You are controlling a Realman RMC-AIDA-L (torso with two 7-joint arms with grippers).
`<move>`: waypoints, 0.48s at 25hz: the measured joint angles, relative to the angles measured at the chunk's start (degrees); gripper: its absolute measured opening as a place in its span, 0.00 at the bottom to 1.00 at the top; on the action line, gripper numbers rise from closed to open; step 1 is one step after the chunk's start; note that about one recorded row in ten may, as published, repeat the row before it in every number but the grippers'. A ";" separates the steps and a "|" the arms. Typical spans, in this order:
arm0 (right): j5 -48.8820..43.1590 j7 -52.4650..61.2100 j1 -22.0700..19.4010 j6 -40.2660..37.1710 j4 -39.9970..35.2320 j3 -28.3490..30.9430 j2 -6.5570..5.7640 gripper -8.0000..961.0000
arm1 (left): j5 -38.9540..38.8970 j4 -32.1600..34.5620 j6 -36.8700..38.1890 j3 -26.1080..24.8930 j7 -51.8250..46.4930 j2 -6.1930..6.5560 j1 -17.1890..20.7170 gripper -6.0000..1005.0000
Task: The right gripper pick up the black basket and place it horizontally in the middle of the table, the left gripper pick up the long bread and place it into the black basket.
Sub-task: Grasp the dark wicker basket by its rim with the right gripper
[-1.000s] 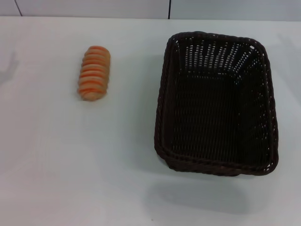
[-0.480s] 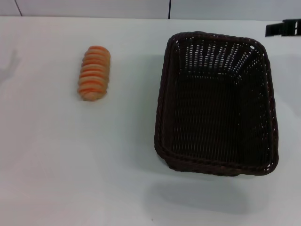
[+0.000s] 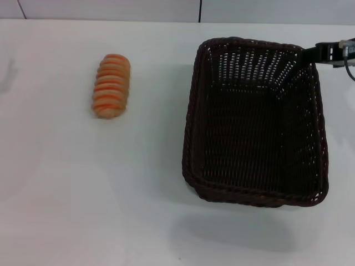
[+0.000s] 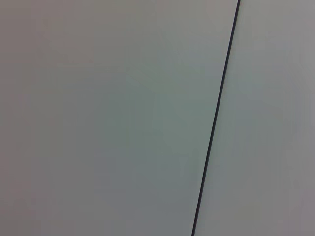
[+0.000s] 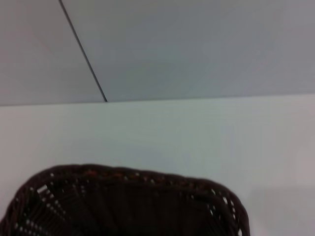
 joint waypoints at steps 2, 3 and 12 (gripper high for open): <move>0.46 0.36 -0.10 0.08 -1.39 -0.01 0.06 0.82 | 0.00 0.02 -0.01 0.02 0.00 0.05 0.01 0.85; 0.46 0.36 -0.10 0.08 -1.39 -0.01 0.06 0.82 | 0.10 0.05 -0.03 0.04 0.02 0.10 0.02 0.85; 2.09 0.44 -0.47 -2.29 -6.78 -0.09 0.16 0.82 | 1.51 0.06 0.00 -0.19 0.06 0.10 0.12 0.85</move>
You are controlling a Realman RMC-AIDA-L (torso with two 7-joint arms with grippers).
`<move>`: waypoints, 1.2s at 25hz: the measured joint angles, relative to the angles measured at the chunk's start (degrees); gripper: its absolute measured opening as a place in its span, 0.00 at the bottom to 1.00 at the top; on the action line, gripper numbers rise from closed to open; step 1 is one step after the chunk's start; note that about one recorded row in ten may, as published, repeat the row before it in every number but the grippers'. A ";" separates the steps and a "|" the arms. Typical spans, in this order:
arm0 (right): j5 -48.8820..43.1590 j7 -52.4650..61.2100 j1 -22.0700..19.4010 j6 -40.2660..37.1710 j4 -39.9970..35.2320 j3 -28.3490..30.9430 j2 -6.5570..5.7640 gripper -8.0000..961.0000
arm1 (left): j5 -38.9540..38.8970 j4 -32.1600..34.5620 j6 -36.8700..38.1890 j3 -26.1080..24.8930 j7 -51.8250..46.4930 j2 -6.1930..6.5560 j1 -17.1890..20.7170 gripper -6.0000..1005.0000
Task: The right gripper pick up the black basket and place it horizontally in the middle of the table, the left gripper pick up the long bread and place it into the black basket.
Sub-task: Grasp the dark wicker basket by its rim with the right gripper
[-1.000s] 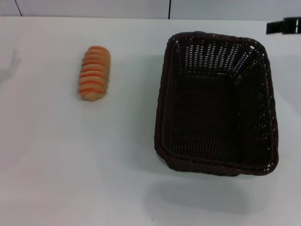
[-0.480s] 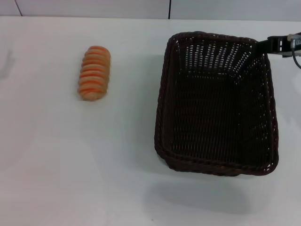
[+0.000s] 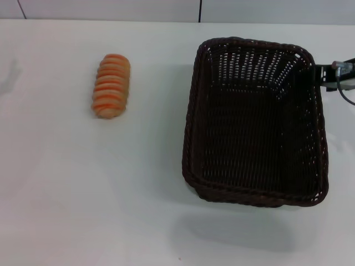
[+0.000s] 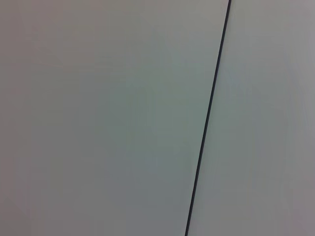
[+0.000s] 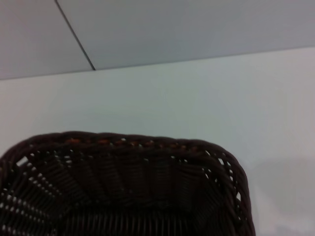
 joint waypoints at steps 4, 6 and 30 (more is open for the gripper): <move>0.54 0.01 -0.03 -0.74 -1.30 -0.09 0.04 0.82 | 0.00 0.00 0.10 0.00 0.00 0.00 0.00 0.85; 1.19 0.00 -0.03 -1.32 -2.13 -0.33 0.03 0.82 | 0.00 0.00 0.12 0.00 0.01 0.00 -0.03 0.85; 2.95 -0.66 0.54 -4.67 -6.59 -1.79 -0.26 0.51 | -0.02 -0.52 0.40 -0.67 0.71 -0.07 0.34 0.85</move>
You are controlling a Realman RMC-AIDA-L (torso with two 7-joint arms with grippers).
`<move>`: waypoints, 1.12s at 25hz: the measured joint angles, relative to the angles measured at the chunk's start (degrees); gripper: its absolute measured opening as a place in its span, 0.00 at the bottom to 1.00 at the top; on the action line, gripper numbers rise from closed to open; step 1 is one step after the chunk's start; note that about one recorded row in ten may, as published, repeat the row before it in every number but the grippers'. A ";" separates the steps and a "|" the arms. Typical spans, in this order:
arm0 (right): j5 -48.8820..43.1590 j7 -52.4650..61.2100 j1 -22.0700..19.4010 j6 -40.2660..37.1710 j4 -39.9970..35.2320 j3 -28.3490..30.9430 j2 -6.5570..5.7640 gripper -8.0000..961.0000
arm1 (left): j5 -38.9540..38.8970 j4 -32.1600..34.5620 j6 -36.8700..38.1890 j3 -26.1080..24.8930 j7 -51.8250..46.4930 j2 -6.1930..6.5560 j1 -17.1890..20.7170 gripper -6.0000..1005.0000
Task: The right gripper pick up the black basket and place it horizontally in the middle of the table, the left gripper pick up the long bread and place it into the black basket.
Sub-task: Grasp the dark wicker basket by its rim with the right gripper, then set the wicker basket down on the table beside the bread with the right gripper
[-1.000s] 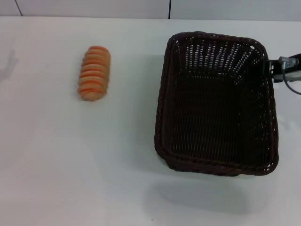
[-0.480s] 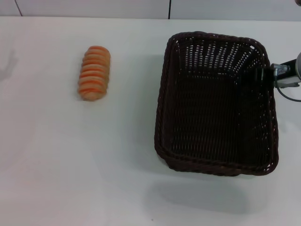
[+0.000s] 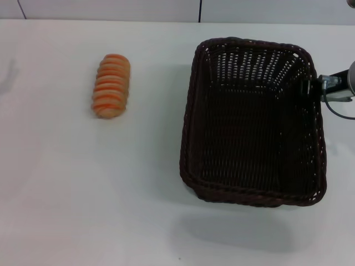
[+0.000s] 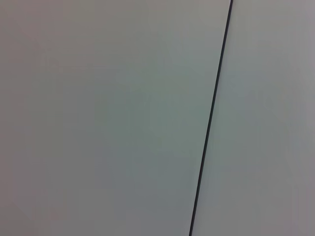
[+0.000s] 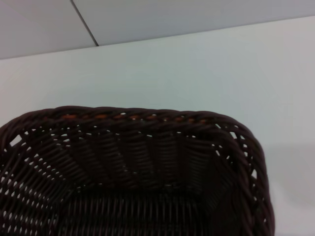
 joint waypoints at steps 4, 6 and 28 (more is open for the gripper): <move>0.00 -0.02 0.09 -0.28 0.07 -0.06 -0.01 0.31 | 0.00 -0.01 0.01 -0.03 -0.01 -0.09 0.00 0.85; 0.00 -0.31 0.10 -0.57 0.08 0.04 -0.04 0.25 | 0.00 -0.01 0.01 -0.04 0.00 -0.09 -0.03 0.85; 5.85 -35.87 6.79 -2.52 -0.19 14.18 -1.30 0.20 | 3.53 -0.83 -4.26 -1.73 1.47 -0.42 -0.98 0.85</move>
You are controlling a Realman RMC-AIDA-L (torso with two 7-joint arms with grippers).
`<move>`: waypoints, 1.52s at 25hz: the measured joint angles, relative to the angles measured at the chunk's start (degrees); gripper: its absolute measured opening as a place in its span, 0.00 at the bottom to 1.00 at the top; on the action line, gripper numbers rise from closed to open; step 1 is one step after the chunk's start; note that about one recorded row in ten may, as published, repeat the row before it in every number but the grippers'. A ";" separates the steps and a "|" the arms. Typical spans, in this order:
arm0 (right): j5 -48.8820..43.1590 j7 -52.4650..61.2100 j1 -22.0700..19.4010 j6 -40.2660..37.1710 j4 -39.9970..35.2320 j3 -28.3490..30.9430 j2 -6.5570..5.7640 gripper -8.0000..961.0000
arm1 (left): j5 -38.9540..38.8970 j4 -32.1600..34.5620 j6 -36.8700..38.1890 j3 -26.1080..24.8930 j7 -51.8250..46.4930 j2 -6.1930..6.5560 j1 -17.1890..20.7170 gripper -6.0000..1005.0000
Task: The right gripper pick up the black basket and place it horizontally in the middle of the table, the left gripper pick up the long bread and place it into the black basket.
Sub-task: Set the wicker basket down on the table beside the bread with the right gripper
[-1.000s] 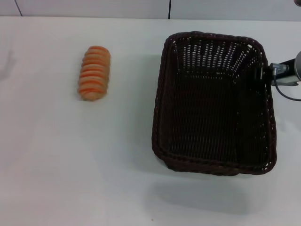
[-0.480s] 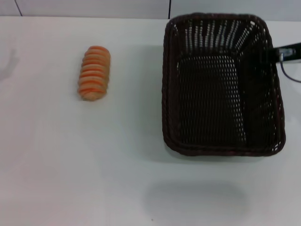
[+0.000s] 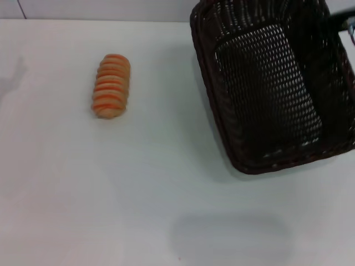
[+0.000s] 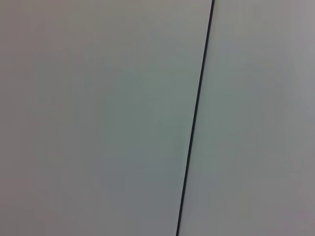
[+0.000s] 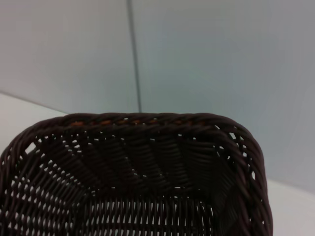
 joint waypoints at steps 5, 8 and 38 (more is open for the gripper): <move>4.64 -11.31 4.83 4.23 -1.43 3.65 -0.82 0.20 | 0.06 -0.52 -1.18 -0.58 0.06 0.13 -0.08 0.85; 7.11 -17.47 7.68 8.47 -1.65 4.08 -1.10 0.19 | 0.07 -2.10 -2.20 -1.03 0.11 0.14 0.28 0.85; 11.78 -32.27 25.95 34.31 -7.39 2.61 -1.39 0.18 | 0.78 -11.23 -11.55 -11.54 9.87 -4.88 1.03 0.85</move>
